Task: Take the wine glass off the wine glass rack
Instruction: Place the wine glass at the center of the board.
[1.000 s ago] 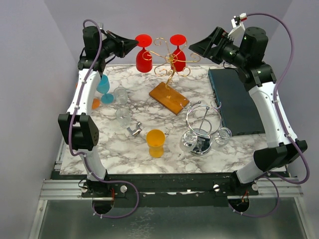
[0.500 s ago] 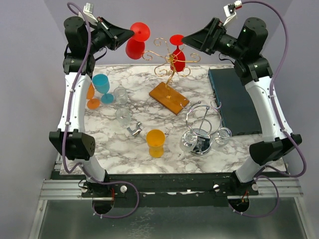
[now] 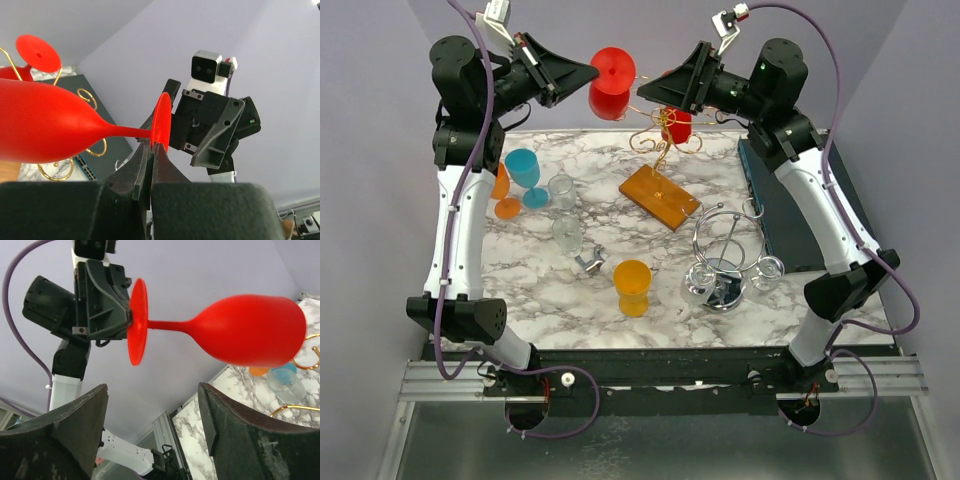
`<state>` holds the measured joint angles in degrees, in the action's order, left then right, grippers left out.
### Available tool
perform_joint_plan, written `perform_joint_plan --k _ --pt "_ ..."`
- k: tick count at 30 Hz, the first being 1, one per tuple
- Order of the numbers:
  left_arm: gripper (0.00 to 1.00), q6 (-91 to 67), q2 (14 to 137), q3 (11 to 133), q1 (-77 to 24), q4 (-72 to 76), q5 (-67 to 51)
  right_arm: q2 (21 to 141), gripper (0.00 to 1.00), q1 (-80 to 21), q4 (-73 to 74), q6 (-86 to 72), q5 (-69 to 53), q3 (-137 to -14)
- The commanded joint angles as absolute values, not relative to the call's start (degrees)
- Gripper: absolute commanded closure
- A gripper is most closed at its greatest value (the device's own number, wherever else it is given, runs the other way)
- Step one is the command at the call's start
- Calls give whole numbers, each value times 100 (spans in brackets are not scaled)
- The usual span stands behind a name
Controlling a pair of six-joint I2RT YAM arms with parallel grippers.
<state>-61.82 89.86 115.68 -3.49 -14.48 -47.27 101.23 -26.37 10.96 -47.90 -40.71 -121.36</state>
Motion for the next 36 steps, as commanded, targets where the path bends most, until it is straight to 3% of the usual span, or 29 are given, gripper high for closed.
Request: perform_joint_plan --k 1,8,13,17,18,20,23,25,32,36 --pt "100 -6013 8897 11496 -666 -1434 -4959 10018 25 -2705 543 -5068 -4292 -11990" --pt "100 -5856 8914 11452 -1047 -1461 -4843 9971 40 -2764 457 -5206 -4390 -11907" --pt "100 -5705 8911 11473 -1150 -1588 -4743 9875 67 -2767 434 -5252 -4381 -11832" --pt "100 -5574 8926 11530 -1187 -1715 -4685 9916 98 -2766 409 -5372 -4524 -11908" --pt "100 -5552 8923 11552 -1187 -1736 -4671 9923 99 -2762 416 -5394 -4544 -11931" --pt "90 -5492 8910 11575 -1187 -1786 -4613 9921 99 -2753 375 -5460 -4607 -11955" --pt "58 -5348 8848 11601 -1169 -1845 -4427 9932 99 -2688 239 -5694 -4711 -12060" --pt "44 -5306 8819 11610 -1066 -1848 -4330 9906 99 -2547 -140 -6049 -4871 -12037" --pt "25 -5626 8702 11305 -516 -876 -4701 9818 100 -1910 -1882 -7740 -5613 -11708" --pt "20 -6128 8713 10935 -261 203 -5125 9812 100 -1661 -2739 -8612 -5878 -11570"
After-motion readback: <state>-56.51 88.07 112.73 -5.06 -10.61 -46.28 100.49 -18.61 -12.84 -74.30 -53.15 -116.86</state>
